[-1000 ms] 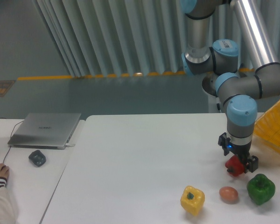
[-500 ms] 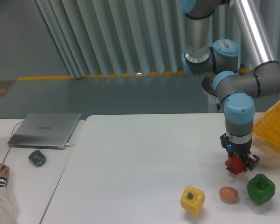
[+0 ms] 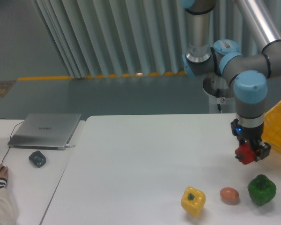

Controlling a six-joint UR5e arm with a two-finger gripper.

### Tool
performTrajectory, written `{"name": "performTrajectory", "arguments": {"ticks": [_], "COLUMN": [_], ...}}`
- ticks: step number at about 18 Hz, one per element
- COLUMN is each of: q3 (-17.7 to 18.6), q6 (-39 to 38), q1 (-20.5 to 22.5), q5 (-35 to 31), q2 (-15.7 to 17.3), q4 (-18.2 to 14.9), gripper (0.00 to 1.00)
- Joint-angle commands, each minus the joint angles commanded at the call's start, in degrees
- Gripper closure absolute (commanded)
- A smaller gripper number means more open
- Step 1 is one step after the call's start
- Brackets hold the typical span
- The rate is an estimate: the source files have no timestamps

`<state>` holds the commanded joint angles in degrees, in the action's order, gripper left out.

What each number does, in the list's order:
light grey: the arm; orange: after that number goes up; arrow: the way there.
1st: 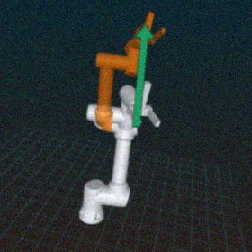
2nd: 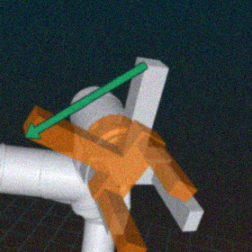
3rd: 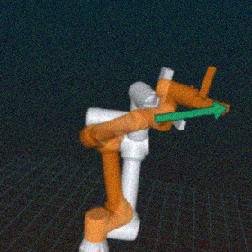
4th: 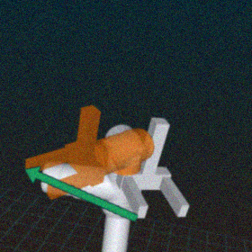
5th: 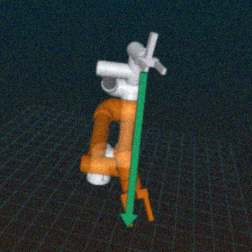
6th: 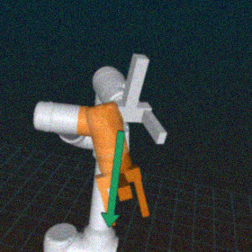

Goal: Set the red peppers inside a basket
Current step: 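Lift the red pepper and carry it over the yellow basket, then open the gripper to drop the red pepper into the basket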

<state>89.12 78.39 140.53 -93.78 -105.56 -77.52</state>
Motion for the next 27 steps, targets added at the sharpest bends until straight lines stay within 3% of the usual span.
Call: {"name": "performTrajectory", "arguments": {"ticks": [7, 12, 13, 14, 16, 17, 18, 27], "q3": [2.2, 2.2, 2.28, 2.29, 2.63, 2.81, 2.99, 3.08], "q6": [23.0, 31.63, 35.31, 37.26, 38.77, 38.86, 38.86, 38.07], "q1": [6.76, 10.02, 10.9, 11.34, 11.87, 12.05, 12.22, 12.05], "q5": [-0.35, -0.26, -0.26, -0.35, -0.35, -0.35, -0.26, 0.53], "q2": [2.29, 3.52, 3.52, 3.52, 3.61, 3.78, 3.78, 3.96], "q4": [-1.85, -1.94, -1.94, -1.94, -1.94, -1.94, -2.03, -1.85], "gripper": [0.4, 0.4, 0.39, 0.31, 0.23, 0.03, 0.0, 0.0]}}
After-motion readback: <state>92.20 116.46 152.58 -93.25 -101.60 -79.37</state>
